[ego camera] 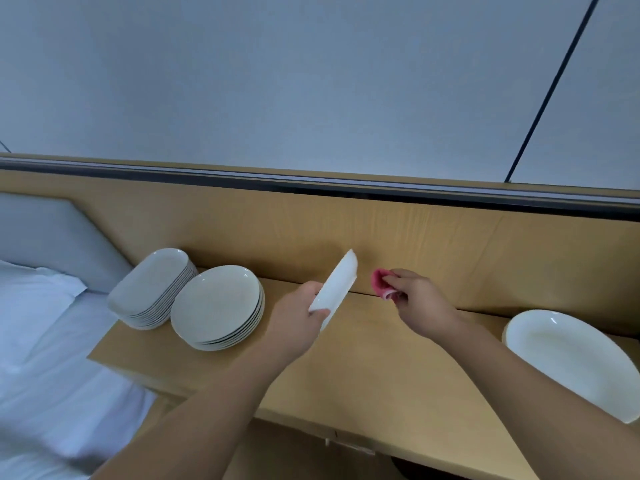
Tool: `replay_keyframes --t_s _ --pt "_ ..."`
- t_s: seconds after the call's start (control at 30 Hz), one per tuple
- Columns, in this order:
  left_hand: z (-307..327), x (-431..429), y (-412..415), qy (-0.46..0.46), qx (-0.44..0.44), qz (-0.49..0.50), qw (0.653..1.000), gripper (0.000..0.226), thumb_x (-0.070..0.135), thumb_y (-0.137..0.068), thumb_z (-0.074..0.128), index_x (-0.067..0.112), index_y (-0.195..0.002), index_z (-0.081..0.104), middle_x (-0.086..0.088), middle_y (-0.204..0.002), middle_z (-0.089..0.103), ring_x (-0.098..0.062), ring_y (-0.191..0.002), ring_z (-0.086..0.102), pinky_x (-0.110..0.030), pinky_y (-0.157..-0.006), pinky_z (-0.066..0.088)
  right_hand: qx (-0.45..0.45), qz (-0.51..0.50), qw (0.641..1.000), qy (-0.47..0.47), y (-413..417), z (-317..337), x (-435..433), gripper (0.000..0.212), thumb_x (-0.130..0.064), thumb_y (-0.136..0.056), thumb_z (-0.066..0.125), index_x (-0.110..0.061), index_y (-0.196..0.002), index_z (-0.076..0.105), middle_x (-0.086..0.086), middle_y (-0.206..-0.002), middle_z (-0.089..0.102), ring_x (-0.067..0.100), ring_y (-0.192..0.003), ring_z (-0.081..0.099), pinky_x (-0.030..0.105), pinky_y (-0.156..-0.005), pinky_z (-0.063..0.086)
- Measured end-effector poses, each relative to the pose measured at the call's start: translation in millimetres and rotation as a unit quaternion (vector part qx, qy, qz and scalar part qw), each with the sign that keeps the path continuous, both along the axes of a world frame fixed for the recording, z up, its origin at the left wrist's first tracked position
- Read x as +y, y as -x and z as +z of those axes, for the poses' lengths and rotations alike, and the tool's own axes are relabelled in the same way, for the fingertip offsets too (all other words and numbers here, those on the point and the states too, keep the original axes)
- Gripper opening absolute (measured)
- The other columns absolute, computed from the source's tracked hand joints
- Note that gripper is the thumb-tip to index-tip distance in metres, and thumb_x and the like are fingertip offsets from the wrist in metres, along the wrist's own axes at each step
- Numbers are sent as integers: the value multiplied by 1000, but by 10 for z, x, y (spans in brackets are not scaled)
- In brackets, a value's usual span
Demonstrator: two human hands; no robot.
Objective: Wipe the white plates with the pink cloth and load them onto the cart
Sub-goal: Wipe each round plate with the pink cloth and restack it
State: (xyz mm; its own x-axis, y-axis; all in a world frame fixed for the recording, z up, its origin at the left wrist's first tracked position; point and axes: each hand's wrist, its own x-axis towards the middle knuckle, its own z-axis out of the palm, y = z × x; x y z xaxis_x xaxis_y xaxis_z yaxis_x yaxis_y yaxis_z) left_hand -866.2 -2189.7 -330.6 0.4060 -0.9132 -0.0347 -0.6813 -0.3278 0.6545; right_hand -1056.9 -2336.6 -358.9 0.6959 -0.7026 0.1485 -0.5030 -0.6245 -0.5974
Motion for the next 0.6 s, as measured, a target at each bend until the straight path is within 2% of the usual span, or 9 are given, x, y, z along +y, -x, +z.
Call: replay_keyframes --t_s 0.1,0.2,0.3,0.47,0.6 --pt "41 151 -215 21 -84 3 996 36 24 -95 53 22 -131 50 3 -109 64 -19 -95 57 -30 -75 39 -1 13 1000 7 -143 37 56 39 12 -86 50 -8 -114 69 -2 -121 61 16 -111 56 26 -93 46" --pt "58 297 -441 24 -133 11 991 38 26 -97 51 23 -134 48 1 -105 66 -22 -91 60 -33 -75 43 4 18 1000 12 -322 68 121 37 12 -87 50 -6 -114 68 -1 -123 61 18 -110 57 29 -93 47" --pt "51 443 -637 16 -176 8 984 39 27 -98 49 23 -137 46 -1 -103 69 -23 -88 63 -37 -79 49 8 42 999 30 -513 56 200 34 13 -85 50 -7 -105 69 -1 -114 63 21 -103 59 32 -86 49" --pt "-69 635 -993 -60 -225 3 972 31 25 -100 43 26 -131 46 0 -98 68 -24 -87 63 -36 -76 50 10 52 998 41 -803 37 359 39 14 -85 50 -6 -113 68 -2 -118 61 16 -105 57 26 -89 47" --pt "-231 763 -1245 -108 -244 -11 964 36 19 -99 44 25 -134 43 2 -109 66 -24 -99 62 -37 -81 52 26 59 997 46 -977 -38 451 41 13 -84 48 -10 -111 68 -2 -114 62 18 -103 57 29 -88 48"
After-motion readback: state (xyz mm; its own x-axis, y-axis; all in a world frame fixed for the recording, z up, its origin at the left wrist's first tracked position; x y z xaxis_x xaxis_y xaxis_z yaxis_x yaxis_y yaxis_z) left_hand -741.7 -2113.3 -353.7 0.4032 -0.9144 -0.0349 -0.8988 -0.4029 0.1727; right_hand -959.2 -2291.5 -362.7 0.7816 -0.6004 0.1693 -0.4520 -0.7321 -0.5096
